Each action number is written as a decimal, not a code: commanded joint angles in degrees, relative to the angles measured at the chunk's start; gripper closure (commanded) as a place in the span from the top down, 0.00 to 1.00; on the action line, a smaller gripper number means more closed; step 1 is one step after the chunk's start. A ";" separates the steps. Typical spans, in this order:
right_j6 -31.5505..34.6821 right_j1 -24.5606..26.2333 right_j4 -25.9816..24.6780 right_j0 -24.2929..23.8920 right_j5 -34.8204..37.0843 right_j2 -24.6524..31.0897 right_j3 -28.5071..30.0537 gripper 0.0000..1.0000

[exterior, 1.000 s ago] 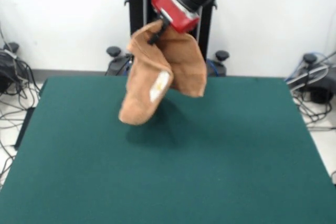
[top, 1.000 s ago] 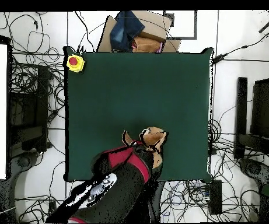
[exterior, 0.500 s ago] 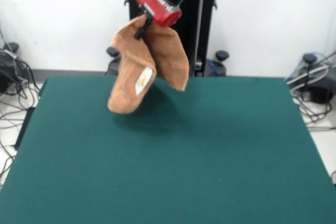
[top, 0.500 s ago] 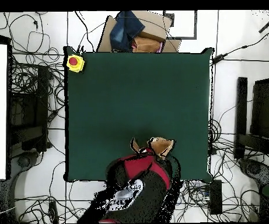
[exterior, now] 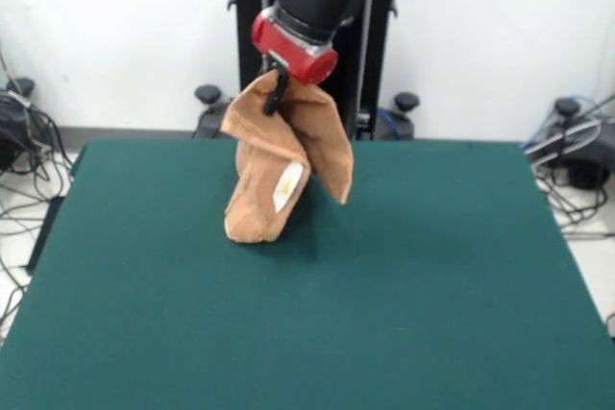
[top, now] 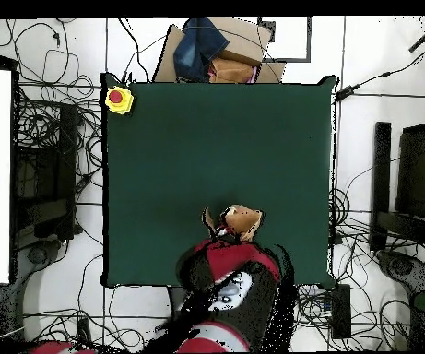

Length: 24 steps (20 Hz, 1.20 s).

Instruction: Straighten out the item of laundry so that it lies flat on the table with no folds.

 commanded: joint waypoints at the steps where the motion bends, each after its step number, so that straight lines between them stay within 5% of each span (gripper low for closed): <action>1: 1.28 11.02 4.30 16.06 34.82 -8.76 -12.76 0.00; 4: 5.04 15.49 5.41 16.92 41.09 -9.60 -18.79 0.00; 14: 8.58 17.65 3.08 16.61 46.66 -7.56 -25.12 0.00; 24: 12.07 16.65 2.03 17.62 34.27 -11.28 -22.11 0.00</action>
